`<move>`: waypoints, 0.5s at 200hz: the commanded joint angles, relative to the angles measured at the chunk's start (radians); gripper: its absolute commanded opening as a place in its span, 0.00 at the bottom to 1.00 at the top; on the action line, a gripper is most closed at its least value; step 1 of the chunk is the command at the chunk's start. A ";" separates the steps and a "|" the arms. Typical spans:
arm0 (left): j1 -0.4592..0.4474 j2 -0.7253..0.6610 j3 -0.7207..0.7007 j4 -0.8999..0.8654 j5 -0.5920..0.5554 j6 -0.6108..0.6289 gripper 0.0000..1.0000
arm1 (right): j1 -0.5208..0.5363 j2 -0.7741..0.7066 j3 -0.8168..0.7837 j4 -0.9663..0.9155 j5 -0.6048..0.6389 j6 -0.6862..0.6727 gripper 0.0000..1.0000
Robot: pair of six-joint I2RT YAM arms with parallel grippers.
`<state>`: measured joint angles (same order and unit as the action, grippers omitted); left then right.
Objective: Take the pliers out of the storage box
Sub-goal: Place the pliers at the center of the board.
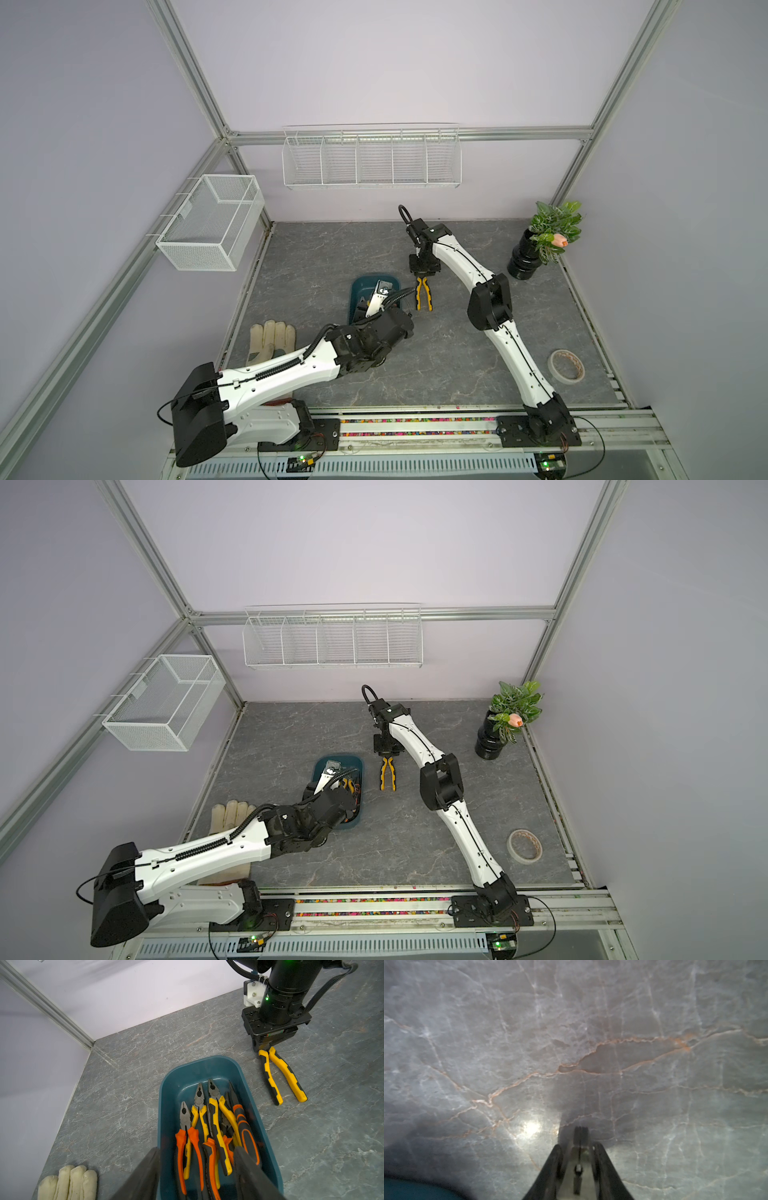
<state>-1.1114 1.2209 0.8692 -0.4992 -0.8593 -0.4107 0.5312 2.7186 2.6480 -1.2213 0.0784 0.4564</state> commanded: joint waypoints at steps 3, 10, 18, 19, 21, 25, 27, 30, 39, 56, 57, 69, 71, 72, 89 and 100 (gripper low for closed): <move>0.006 -0.020 -0.010 -0.011 -0.006 -0.022 0.59 | -0.013 0.044 0.007 -0.028 0.001 -0.003 0.40; 0.006 -0.021 -0.010 -0.010 -0.007 -0.022 0.59 | -0.013 0.045 0.008 -0.027 0.000 -0.003 0.41; 0.005 -0.022 -0.010 -0.012 -0.007 -0.022 0.59 | -0.013 0.046 0.008 -0.026 -0.002 -0.005 0.43; 0.005 -0.023 -0.009 -0.012 -0.007 -0.022 0.59 | -0.013 0.046 0.008 -0.026 -0.002 -0.005 0.43; 0.005 -0.023 -0.010 -0.012 -0.007 -0.024 0.59 | -0.013 0.046 0.008 -0.025 -0.002 -0.005 0.44; 0.005 -0.024 -0.010 -0.012 -0.009 -0.022 0.59 | -0.014 0.047 0.007 -0.024 -0.003 -0.005 0.45; 0.005 -0.023 -0.010 -0.012 -0.010 -0.022 0.59 | -0.014 0.046 0.008 -0.024 -0.003 -0.005 0.46; 0.005 -0.024 -0.009 -0.014 -0.009 -0.022 0.59 | -0.014 0.047 0.008 -0.024 -0.005 -0.005 0.47; 0.005 -0.026 -0.010 -0.015 -0.011 -0.022 0.59 | -0.014 0.046 0.009 -0.022 -0.012 -0.011 0.54; 0.005 -0.027 -0.010 -0.014 -0.011 -0.024 0.59 | -0.015 0.034 0.015 -0.008 -0.023 -0.032 0.62; 0.005 -0.027 -0.010 -0.015 -0.011 -0.024 0.59 | -0.015 0.032 0.015 -0.007 -0.023 -0.034 0.62; 0.007 -0.026 -0.009 -0.018 -0.011 -0.025 0.59 | -0.014 0.004 0.015 0.011 -0.019 -0.055 0.66; 0.007 -0.026 -0.009 -0.018 -0.011 -0.024 0.59 | -0.014 -0.002 0.015 0.015 -0.017 -0.059 0.66; 0.007 -0.025 -0.009 -0.019 -0.012 -0.024 0.59 | -0.014 -0.005 0.015 0.016 -0.017 -0.062 0.66; 0.007 -0.025 -0.004 -0.026 -0.016 -0.025 0.59 | -0.014 -0.073 0.014 0.037 0.002 -0.095 0.67; 0.008 -0.025 -0.007 -0.029 -0.022 -0.025 0.59 | -0.015 -0.127 0.012 0.045 0.009 -0.112 0.67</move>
<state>-1.1107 1.2129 0.8692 -0.5041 -0.8597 -0.4107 0.5232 2.7148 2.6537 -1.2045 0.0750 0.4034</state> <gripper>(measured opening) 0.586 0.667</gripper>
